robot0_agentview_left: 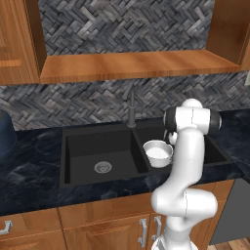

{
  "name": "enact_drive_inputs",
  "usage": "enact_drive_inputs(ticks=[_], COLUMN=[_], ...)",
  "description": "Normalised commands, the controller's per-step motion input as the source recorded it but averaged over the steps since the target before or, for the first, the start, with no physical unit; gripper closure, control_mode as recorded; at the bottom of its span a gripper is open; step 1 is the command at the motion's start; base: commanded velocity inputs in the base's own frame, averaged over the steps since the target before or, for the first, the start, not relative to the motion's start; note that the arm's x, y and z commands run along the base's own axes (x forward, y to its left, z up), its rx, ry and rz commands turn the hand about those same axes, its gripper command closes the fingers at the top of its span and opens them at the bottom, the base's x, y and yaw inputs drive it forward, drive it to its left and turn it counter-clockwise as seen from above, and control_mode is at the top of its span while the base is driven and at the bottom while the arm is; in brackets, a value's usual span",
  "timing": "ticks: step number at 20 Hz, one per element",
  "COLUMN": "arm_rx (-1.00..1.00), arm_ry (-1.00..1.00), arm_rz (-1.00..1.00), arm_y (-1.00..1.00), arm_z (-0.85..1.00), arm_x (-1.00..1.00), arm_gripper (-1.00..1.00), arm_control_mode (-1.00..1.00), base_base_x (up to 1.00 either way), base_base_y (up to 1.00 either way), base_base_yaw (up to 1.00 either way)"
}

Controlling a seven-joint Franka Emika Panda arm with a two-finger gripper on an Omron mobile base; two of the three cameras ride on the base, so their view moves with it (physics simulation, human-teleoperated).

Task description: Place the mug in the left basin and the saucepan in the right basin of the sink.

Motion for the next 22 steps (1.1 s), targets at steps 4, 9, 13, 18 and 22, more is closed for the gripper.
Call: enact_drive_inputs(ticks=[4,9,13,18,22], arm_rx=[0.11,0.11,-0.06,-0.15,-0.05], arm_ry=[-0.06,-0.09,-0.02,-0.03,-0.05], arm_rz=[-0.09,0.00,0.00,-0.13,-0.29], arm_y=[0.00,-0.02,0.00,0.00,-0.03], arm_z=[0.40,0.41,0.80,0.30,0.07], arm_x=[0.01,-0.02,0.00,-0.10,-0.40], arm_gripper=[-1.00,-1.00,-1.00,-1.00,-1.00], arm_control_mode=[-1.00,-1.00,-1.00,-1.00,-1.00], base_base_x=[0.00,0.00,0.00,0.00,0.00], base_base_y=[0.00,0.00,0.00,0.00,0.00], base_base_yaw=[0.00,0.00,0.00,0.00,0.00])
